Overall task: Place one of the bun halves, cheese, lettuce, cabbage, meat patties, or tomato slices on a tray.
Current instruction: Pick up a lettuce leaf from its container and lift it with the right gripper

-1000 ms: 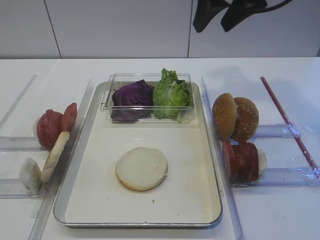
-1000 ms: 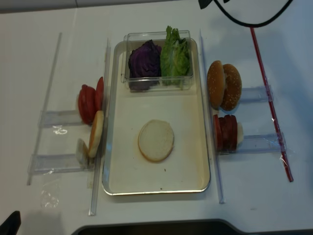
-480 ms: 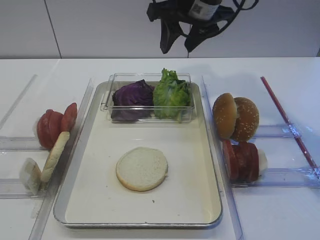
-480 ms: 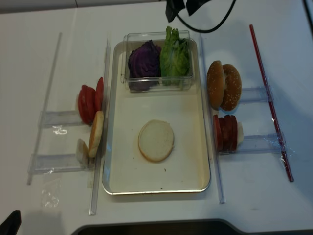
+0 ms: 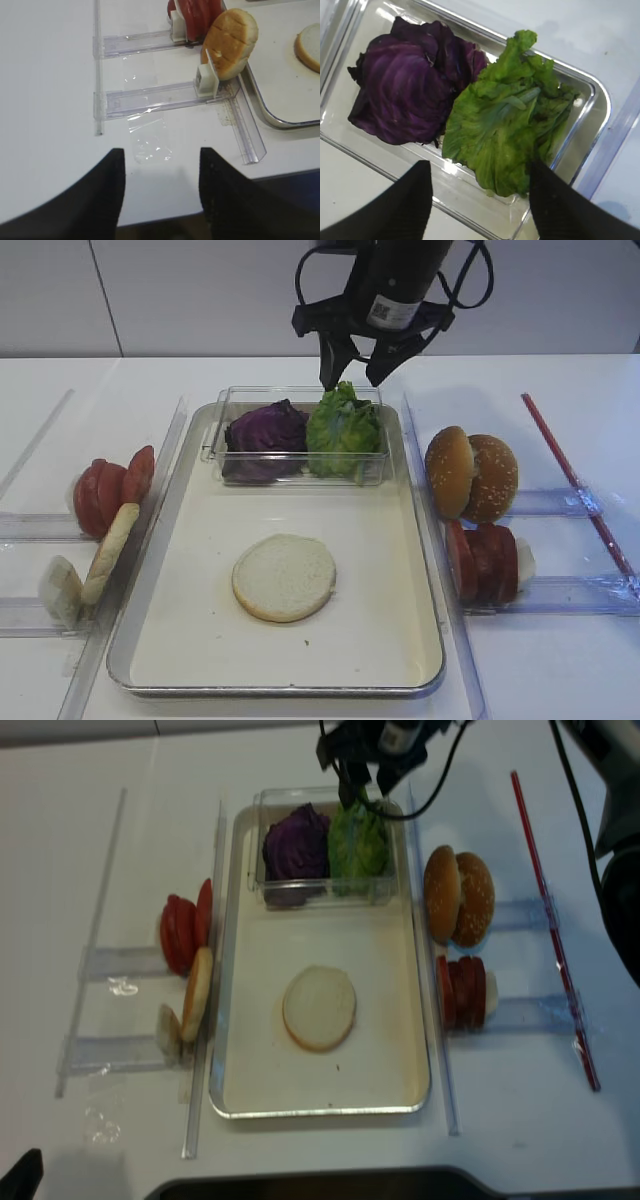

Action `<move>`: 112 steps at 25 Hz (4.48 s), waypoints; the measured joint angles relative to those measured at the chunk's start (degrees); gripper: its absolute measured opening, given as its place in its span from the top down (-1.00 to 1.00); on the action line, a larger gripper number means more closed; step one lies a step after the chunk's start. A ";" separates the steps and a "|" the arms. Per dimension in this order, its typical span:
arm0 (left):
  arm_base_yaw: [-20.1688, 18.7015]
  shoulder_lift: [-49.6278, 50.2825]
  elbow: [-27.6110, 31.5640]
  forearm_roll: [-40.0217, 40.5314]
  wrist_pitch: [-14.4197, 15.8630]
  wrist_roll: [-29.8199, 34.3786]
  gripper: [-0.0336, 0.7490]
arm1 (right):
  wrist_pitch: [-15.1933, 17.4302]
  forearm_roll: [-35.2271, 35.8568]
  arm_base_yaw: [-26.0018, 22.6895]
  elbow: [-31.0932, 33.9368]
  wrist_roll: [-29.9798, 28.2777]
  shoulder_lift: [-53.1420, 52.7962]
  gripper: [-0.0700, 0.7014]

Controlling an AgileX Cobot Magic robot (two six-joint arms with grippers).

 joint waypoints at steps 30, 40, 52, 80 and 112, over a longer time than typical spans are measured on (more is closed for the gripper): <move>0.00 0.00 0.00 0.00 0.00 -0.21 0.03 | -0.27 0.61 0.48 -3.85 -0.55 8.74 -0.36; 0.00 0.00 0.00 0.00 0.00 -0.21 0.03 | -0.62 -0.59 0.48 -3.85 -0.55 10.13 -0.36; 0.00 0.00 0.00 0.00 0.00 -0.21 0.04 | -1.18 -0.62 0.57 -4.44 -0.55 11.80 -0.29; 0.00 0.00 0.00 0.00 0.00 -0.21 0.04 | -1.18 -2.85 0.57 -4.44 -1.52 11.80 0.70; 0.00 0.00 0.00 0.00 0.00 -0.21 0.04 | -0.34 -2.37 0.57 -4.44 -1.52 0.49 0.70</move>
